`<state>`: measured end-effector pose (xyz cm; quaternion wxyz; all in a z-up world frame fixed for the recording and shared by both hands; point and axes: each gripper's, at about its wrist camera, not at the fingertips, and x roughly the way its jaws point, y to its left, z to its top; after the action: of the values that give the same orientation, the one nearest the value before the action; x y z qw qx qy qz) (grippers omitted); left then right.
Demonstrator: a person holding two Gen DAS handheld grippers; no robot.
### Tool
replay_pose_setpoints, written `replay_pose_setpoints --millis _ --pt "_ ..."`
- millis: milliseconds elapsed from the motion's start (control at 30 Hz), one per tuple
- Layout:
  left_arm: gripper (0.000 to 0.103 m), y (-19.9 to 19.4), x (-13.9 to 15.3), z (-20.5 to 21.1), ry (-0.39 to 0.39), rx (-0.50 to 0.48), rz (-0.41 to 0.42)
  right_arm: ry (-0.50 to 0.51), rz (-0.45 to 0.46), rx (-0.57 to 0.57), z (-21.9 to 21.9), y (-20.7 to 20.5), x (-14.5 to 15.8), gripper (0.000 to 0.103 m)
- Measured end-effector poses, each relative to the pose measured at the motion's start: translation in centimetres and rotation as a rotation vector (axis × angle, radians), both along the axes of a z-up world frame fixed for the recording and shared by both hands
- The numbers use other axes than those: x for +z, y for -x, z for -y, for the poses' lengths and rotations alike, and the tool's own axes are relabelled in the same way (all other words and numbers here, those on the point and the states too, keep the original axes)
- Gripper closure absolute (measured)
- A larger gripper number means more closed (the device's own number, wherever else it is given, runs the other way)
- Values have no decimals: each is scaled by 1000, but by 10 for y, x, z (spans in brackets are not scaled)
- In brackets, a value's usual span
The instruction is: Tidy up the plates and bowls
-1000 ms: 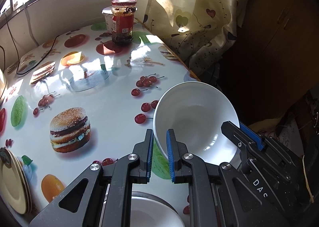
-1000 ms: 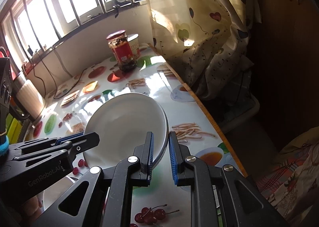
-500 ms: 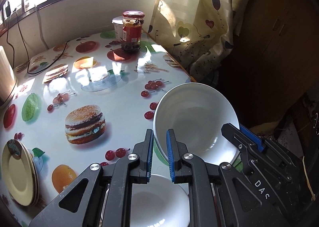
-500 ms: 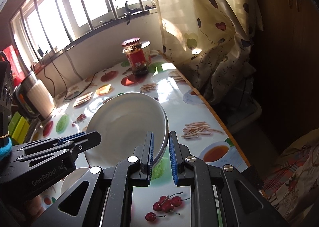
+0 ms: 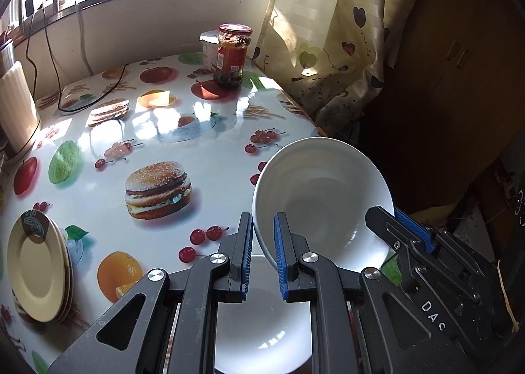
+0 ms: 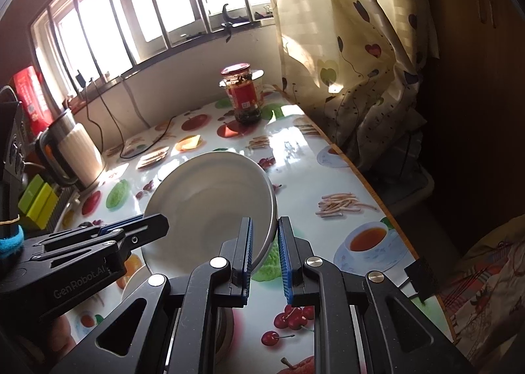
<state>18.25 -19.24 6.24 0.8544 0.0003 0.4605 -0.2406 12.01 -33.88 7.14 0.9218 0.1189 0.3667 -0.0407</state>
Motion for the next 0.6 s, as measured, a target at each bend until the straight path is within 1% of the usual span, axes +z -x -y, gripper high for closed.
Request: replay_pose_setpoints --millis 333,600 --pt "89 15 5 -24 17 21 10 12 18 26 -21 13 8 87" --pt "89 26 3 -43 17 41 6 7 19 51 -39 23 6 87"
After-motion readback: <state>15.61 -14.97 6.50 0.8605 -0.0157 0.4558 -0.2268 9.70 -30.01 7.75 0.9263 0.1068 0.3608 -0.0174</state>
